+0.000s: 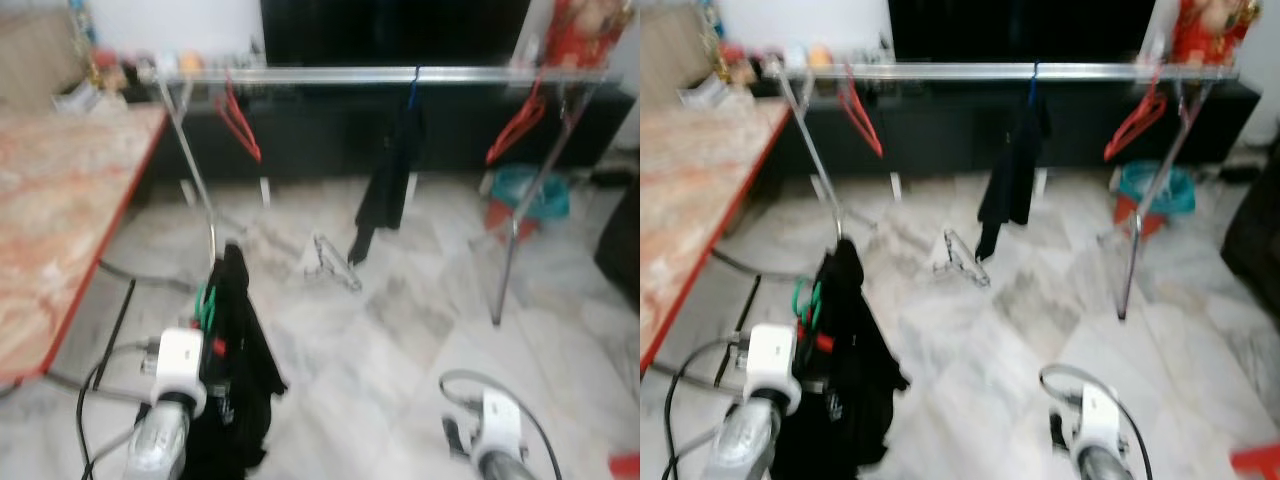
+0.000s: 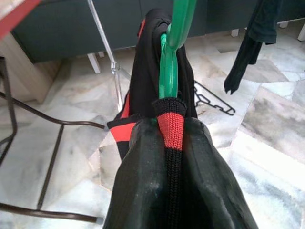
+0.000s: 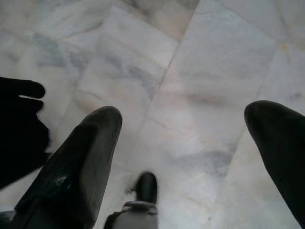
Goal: Hang hanger
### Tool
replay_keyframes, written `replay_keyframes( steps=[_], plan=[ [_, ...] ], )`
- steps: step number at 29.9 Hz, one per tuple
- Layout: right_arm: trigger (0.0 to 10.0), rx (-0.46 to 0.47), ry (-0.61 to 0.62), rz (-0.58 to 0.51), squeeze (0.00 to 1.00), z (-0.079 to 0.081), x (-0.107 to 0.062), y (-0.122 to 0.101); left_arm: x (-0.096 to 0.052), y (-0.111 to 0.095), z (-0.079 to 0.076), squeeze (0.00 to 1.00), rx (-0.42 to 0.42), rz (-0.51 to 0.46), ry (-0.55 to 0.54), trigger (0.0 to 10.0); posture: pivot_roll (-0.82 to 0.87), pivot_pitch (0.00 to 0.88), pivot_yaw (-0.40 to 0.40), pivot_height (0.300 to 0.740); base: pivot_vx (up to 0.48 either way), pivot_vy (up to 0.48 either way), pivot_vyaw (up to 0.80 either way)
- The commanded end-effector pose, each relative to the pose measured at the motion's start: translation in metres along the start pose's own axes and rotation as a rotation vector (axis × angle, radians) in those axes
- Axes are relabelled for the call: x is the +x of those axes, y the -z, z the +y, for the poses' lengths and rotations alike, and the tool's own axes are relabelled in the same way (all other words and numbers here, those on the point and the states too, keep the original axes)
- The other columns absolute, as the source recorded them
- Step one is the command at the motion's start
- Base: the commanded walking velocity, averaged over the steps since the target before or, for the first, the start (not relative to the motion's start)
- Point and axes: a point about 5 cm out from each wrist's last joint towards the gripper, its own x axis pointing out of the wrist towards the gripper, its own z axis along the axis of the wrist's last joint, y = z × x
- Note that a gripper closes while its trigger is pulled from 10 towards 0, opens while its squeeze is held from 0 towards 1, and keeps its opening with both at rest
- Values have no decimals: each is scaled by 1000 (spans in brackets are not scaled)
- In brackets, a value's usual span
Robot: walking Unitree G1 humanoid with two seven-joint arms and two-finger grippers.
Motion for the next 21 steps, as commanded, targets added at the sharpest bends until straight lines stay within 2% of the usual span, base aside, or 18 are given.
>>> replay_keyframes(
  steps=[1,21],
  plan=[
    [10000,-5,7,-7,0,-3,0,-1,2,-7,-2,0,3,-26,5,10000,6,0,7,736,-319,0,0],
    [10000,-4,1,-11,0,-3,0,-1,2,-8,-3,0,1,-21,24,10000,10,0,9,736,-322,0,0]
  ],
)
